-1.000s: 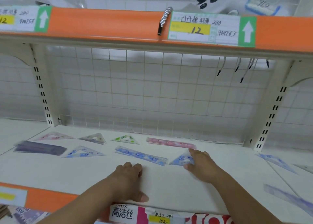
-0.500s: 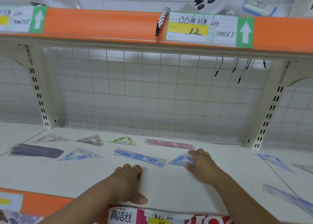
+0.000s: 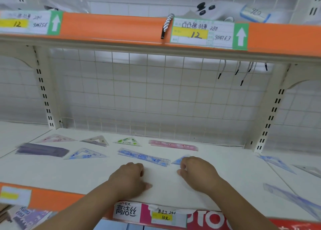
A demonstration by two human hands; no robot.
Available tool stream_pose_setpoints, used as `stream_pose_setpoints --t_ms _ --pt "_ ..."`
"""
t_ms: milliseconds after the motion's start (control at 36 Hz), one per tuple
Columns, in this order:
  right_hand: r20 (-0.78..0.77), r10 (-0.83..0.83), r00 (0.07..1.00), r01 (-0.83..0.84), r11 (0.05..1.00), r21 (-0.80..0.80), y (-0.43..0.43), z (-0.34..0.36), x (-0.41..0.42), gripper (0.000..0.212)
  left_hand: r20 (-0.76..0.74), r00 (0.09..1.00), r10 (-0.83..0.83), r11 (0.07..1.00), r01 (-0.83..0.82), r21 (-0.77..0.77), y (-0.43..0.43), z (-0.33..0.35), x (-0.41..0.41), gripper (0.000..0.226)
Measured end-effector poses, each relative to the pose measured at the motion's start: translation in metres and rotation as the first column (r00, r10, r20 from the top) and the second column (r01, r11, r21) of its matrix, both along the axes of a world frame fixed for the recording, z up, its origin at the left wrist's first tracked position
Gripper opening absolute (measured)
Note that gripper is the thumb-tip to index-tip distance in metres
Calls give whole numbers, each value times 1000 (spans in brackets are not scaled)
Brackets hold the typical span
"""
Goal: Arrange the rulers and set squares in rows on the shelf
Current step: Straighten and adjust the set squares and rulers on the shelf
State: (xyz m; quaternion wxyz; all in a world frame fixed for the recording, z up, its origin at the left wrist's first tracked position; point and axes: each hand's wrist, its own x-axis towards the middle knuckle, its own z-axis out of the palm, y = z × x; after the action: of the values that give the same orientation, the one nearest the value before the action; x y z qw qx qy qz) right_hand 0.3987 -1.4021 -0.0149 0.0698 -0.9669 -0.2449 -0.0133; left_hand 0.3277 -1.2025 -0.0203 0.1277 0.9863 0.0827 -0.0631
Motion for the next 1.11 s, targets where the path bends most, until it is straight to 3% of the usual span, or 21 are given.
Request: stream_pose_setpoints --t_ms 83,278,444,778,1111 --pt "2 15 1000 -15 1000 -22 4 2 -10 35 82 996 19 1000 -20 10 0 2 -4 29" --pt "29 30 999 -30 1000 -7 4 7 -32 27 167 986 24 999 -30 35 -3 11 -19 18" --pt "63 -10 998 8 999 38 0 10 -55 21 205 979 14 999 -22 33 -13 20 -44 19" --pt "168 -88 982 67 990 128 -28 19 -122 30 246 969 -1 1000 -5 23 -45 35 -108 19" --pt "170 -80 982 55 988 144 -94 21 -162 29 268 963 -12 999 1 41 -102 49 -142 21"
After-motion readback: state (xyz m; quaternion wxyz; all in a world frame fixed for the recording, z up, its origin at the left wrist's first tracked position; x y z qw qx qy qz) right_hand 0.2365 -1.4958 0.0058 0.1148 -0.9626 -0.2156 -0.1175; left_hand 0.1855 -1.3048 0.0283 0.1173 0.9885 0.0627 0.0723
